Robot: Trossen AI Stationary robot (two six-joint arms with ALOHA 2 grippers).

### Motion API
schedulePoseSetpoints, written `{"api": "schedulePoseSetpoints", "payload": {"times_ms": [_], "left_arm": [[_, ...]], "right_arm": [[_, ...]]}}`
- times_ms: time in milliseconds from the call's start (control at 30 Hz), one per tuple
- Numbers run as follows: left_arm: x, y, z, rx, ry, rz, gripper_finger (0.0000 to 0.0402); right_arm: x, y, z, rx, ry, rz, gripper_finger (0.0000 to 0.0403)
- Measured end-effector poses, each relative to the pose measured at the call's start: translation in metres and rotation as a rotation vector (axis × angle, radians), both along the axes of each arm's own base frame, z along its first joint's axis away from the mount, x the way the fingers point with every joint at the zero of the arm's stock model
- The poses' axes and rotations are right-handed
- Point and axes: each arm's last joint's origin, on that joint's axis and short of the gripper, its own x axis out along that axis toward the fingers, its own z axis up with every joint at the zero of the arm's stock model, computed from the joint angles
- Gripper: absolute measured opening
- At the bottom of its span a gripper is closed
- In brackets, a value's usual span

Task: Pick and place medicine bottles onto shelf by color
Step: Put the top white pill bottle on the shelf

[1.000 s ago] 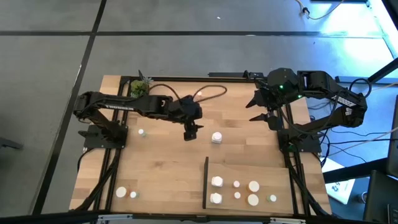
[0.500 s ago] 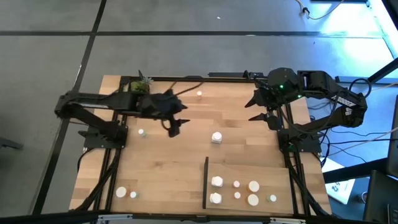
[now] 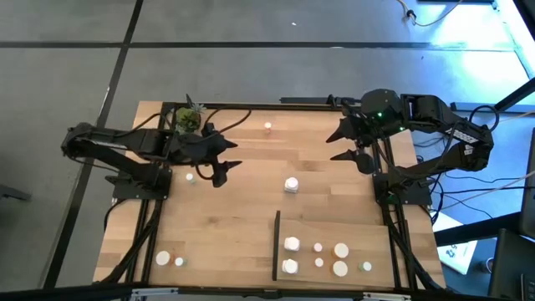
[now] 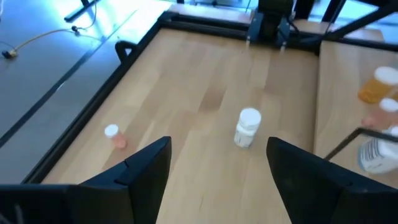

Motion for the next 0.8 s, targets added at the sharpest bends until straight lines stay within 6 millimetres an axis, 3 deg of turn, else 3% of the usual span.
{"api": "schedulePoseSetpoints", "payload": {"times_ms": [400,800], "left_arm": [[0.000,-0.001,0.000,0.012,0.001,0.009,0.0255],[0.000,-0.001,0.000,0.012,0.002,0.009,0.0255]], "right_arm": [[0.011,-0.001,-0.006,0.116,0.034,-0.102,0.0261],[0.079,0.005,-0.081,0.020,0.346,-0.071,0.0261]]}}
